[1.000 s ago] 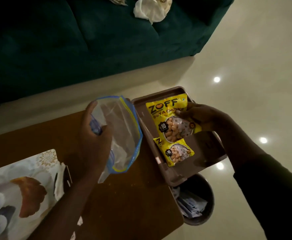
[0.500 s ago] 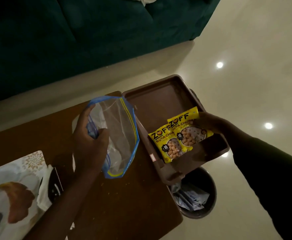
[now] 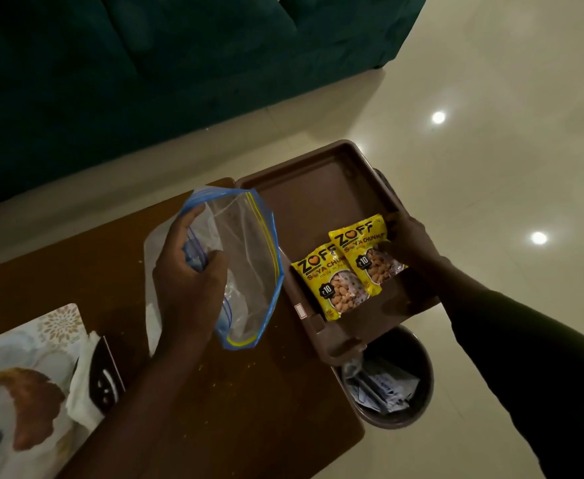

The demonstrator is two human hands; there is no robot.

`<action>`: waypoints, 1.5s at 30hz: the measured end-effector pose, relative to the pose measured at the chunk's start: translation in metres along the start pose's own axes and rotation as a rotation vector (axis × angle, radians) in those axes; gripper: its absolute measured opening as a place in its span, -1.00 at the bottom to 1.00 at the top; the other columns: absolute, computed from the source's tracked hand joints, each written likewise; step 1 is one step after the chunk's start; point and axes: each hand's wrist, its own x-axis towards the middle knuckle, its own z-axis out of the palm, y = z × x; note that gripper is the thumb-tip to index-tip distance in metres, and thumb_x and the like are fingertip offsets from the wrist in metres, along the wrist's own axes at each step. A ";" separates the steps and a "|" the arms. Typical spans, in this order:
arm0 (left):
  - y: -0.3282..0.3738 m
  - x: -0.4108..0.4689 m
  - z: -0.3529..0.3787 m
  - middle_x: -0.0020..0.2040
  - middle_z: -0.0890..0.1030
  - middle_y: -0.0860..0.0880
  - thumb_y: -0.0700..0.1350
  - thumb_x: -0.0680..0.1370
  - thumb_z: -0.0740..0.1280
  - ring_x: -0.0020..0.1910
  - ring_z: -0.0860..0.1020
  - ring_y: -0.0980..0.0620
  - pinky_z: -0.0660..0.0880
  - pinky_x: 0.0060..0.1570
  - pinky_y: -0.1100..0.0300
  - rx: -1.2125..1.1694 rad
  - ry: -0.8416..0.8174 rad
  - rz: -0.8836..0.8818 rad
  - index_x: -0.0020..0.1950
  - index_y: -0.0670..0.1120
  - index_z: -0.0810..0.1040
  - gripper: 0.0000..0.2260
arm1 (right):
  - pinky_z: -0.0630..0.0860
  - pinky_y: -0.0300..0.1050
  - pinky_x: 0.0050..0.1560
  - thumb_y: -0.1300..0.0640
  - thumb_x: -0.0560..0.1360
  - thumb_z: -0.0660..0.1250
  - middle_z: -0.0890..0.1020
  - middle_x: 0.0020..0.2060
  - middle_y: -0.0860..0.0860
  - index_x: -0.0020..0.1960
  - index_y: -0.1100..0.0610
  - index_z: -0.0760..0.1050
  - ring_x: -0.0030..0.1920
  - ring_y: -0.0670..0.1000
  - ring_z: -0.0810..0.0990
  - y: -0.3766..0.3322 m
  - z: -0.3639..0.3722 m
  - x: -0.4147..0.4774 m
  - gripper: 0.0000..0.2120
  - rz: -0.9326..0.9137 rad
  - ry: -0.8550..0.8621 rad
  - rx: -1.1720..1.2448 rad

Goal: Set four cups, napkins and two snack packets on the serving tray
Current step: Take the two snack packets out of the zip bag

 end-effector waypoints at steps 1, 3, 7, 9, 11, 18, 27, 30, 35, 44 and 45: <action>0.000 -0.001 -0.001 0.14 0.54 0.30 -0.19 0.40 0.27 0.06 0.60 0.26 0.59 -0.17 0.34 -0.008 -0.005 -0.008 0.27 0.21 0.49 -0.50 | 0.46 -0.05 -0.10 0.14 0.36 0.48 0.54 0.11 0.22 0.21 0.16 0.40 0.08 0.22 0.54 -0.006 -0.002 -0.004 -0.53 -0.024 0.049 0.010; 0.000 -0.001 -0.003 0.17 0.54 0.28 -0.22 0.42 0.29 0.09 0.59 0.24 0.60 -0.16 0.27 -0.020 -0.013 -0.018 0.26 0.20 0.50 -0.52 | 0.34 -0.14 -0.12 0.17 0.39 0.42 0.53 0.10 0.19 0.21 0.14 0.39 0.03 0.17 0.51 -0.026 -0.006 -0.016 -0.57 -0.099 0.168 0.067; 0.009 0.001 -0.007 0.27 0.56 0.09 -0.28 0.46 0.34 0.15 0.60 0.05 0.63 -0.12 0.14 -0.094 0.012 -0.054 0.13 0.33 0.54 -0.50 | 0.40 -0.22 0.11 0.36 0.30 0.41 0.45 0.31 0.13 0.38 0.14 0.36 0.28 0.11 0.45 -0.087 -0.002 -0.066 -0.33 -0.395 0.072 0.279; 0.018 0.004 -0.006 0.29 0.57 -0.05 -0.27 0.47 0.37 0.19 0.59 -0.07 0.63 0.00 -0.02 -0.151 0.008 -0.078 0.07 0.35 0.56 -0.53 | 0.33 -0.05 0.38 0.32 0.26 0.50 0.35 0.41 0.15 0.46 0.20 0.27 0.43 0.12 0.31 -0.111 0.006 -0.095 -0.18 -0.567 -0.094 0.255; 0.027 0.007 -0.007 0.27 0.56 -0.20 -0.24 0.49 0.39 0.14 0.60 -0.21 0.65 -0.09 -0.06 -0.247 -0.024 -0.122 0.09 0.32 0.57 -0.57 | 0.20 -0.04 0.49 0.17 0.16 0.64 0.28 0.47 0.14 0.49 0.25 0.19 0.50 0.07 0.21 -0.134 0.014 -0.121 0.02 -0.644 -0.227 0.283; 0.048 0.002 -0.015 0.37 0.46 -0.30 -0.23 0.57 0.32 0.08 0.65 -0.13 0.64 -0.09 -0.02 -0.482 -0.218 -0.238 0.38 0.22 0.38 -0.51 | 0.51 0.16 0.26 0.19 0.46 0.45 0.63 0.19 0.06 0.29 0.10 0.48 0.23 0.05 0.59 -0.190 0.025 -0.176 -0.58 -0.368 -0.238 1.100; 0.032 0.000 -0.086 0.07 0.63 -0.07 -0.09 0.57 0.33 0.03 0.61 -0.02 0.57 -0.03 0.12 -0.037 0.033 0.062 0.35 0.10 0.43 -0.65 | 0.56 0.24 0.14 0.32 0.50 0.30 0.68 0.04 0.20 0.14 0.21 0.57 0.09 0.23 0.65 -0.175 0.030 -0.173 -0.77 -0.022 -0.260 1.350; 0.009 -0.007 -0.107 0.10 0.64 -0.01 -0.09 0.50 0.40 0.18 0.58 -0.05 0.52 0.07 0.11 -0.094 -0.151 -0.197 0.06 0.03 0.59 -0.85 | 0.61 0.05 0.01 0.37 0.46 0.30 0.71 -0.17 0.10 -0.10 0.21 0.64 -0.10 0.12 0.68 -0.172 0.031 -0.172 -0.83 0.013 -0.373 1.411; -0.019 -0.022 -0.133 0.04 0.70 0.03 -0.13 0.36 0.42 0.15 0.61 0.00 0.49 0.19 0.07 -0.476 -0.513 -0.583 -0.04 -0.02 0.68 -0.81 | 0.63 -0.11 -0.13 0.36 0.49 0.25 0.70 -0.18 0.14 -0.06 0.26 0.60 -0.17 0.06 0.69 -0.177 0.035 -0.175 -0.84 0.038 -0.633 1.371; -0.028 -0.023 -0.155 0.00 0.68 0.10 -0.37 0.43 0.43 0.05 0.60 0.11 0.59 -0.09 0.27 -0.302 -0.383 -0.273 -0.06 -0.04 0.66 -0.76 | 0.66 0.10 -0.08 0.19 0.27 0.59 0.62 0.11 0.14 0.22 0.13 0.40 -0.02 0.12 0.71 -0.203 0.056 -0.220 -0.40 0.053 -0.440 1.141; -0.028 -0.022 -0.159 0.03 0.67 0.10 -0.38 0.43 0.42 0.06 0.61 0.08 0.60 -0.11 0.25 -0.305 -0.354 -0.266 -0.05 -0.03 0.67 -0.73 | 0.66 0.09 -0.15 0.29 0.26 0.57 0.62 0.08 0.14 0.21 0.12 0.38 -0.06 0.13 0.71 -0.204 0.057 -0.224 -0.39 0.059 -0.423 1.158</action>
